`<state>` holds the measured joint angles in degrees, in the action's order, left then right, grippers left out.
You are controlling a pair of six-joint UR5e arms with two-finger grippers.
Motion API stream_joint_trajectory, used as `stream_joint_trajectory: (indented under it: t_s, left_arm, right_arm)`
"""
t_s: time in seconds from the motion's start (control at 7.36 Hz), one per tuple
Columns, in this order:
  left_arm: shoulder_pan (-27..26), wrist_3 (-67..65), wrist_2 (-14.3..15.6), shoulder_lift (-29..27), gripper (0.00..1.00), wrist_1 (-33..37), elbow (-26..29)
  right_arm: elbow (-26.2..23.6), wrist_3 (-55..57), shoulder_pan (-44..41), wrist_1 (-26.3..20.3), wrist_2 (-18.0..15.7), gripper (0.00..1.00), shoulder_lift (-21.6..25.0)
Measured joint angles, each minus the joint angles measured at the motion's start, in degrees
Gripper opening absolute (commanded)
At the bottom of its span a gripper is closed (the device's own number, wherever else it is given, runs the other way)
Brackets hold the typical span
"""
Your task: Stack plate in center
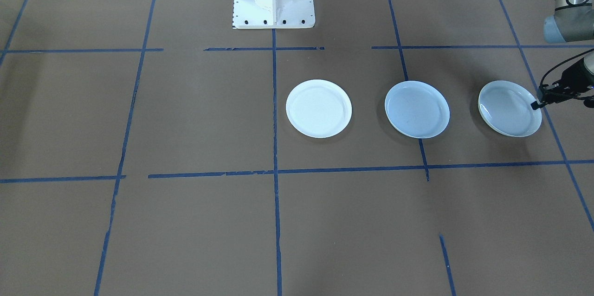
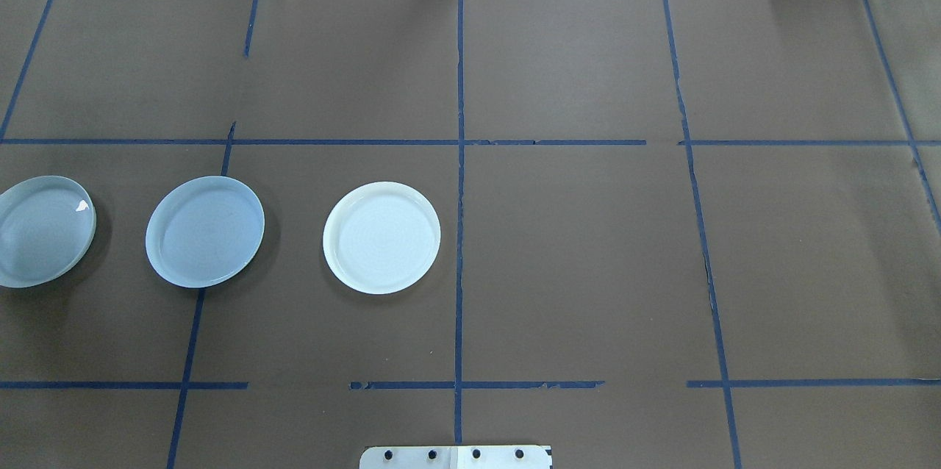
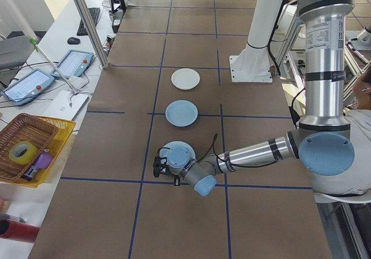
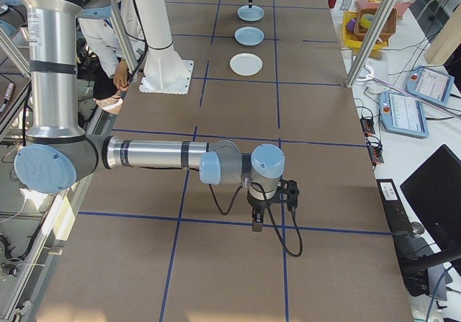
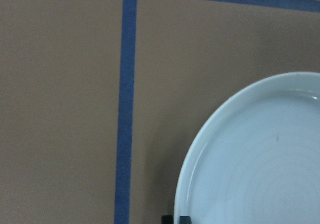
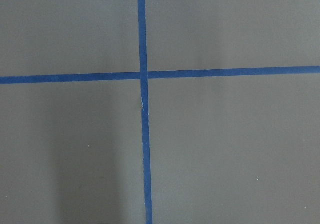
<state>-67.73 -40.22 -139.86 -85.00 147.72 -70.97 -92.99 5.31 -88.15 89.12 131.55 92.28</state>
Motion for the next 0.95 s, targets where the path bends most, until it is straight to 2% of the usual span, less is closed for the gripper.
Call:
stream_joint_trajectory:
  t_s: [0.27,0.41,0.54,0.68,0.82,0.95]
  left_arm:
    - [-1.0,0.1,-8.4,0.6,0.0,0.0,-2.6]
    - [-2.5,-0.8,-10.5,0.8,0.0,-0.2,-5.1]
    - [-3.6,-4.0,-11.0,0.9,0.0,-0.3,-8.0]
    - [-3.7,-9.2,-9.3,0.8,0.0,-0.3,-11.1]
    - [-2.5,-14.7,-6.1,0.6,0.0,-0.2,-13.7]
    - [0.9,-20.7,-3.0,0.4,0.0,-0.1,-16.0]
  right_arm:
    - [0.0,0.0,0.0,0.0,0.0,1.0,0.0]
    - [0.0,0.0,0.0,0.0,0.0,1.0,0.0]
    - [0.0,0.0,0.0,0.0,0.0,1.0,0.0]
    - [0.0,0.1,0.0,0.0,0.0,1.0,0.0]
    - [0.0,0.1,0.0,0.0,0.0,1.0,0.0]
    - [0.0,0.1,0.0,0.0,0.0,1.0,0.0]
